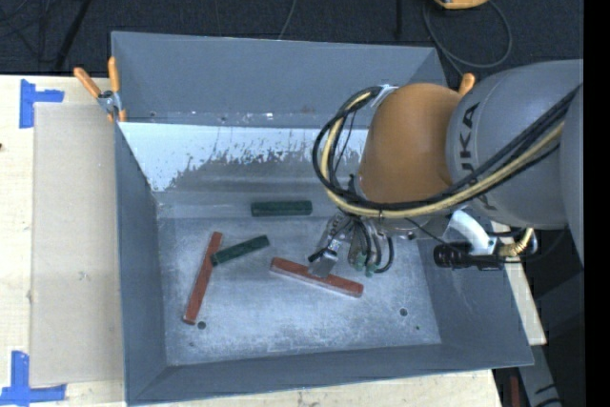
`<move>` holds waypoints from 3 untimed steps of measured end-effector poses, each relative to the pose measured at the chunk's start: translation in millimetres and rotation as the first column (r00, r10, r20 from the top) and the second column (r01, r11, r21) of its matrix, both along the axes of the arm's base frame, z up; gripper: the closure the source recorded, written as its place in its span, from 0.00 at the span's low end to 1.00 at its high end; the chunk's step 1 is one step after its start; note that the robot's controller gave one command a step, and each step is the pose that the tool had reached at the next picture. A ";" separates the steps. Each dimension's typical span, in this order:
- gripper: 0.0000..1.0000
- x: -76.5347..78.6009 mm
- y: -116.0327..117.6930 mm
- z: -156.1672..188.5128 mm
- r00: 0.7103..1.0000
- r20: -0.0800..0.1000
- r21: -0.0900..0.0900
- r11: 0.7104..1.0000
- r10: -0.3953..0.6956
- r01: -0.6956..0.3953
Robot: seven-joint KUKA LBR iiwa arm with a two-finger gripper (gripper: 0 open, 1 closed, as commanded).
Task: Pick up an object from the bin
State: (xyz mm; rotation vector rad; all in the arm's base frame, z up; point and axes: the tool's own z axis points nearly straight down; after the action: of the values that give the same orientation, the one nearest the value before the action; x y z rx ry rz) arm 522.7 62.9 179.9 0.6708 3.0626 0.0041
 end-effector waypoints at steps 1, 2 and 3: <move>0.00 -1.3 -0.2 -4.6 1.000 -0.007 -0.002 1.000 0.002 -0.002; 0.00 6.1 -30.9 -108.1 0.983 -0.015 -0.005 0.983 -0.185 0.185; 1.00 7.6 -30.1 -105.5 0.983 -0.010 -0.003 0.983 -0.182 0.182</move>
Offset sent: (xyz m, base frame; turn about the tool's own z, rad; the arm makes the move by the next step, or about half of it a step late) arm 0.0000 0.0000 0.0000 0.0000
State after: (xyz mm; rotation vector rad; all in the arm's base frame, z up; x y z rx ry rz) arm 530.3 32.7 74.4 0.9500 2.9973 -0.0035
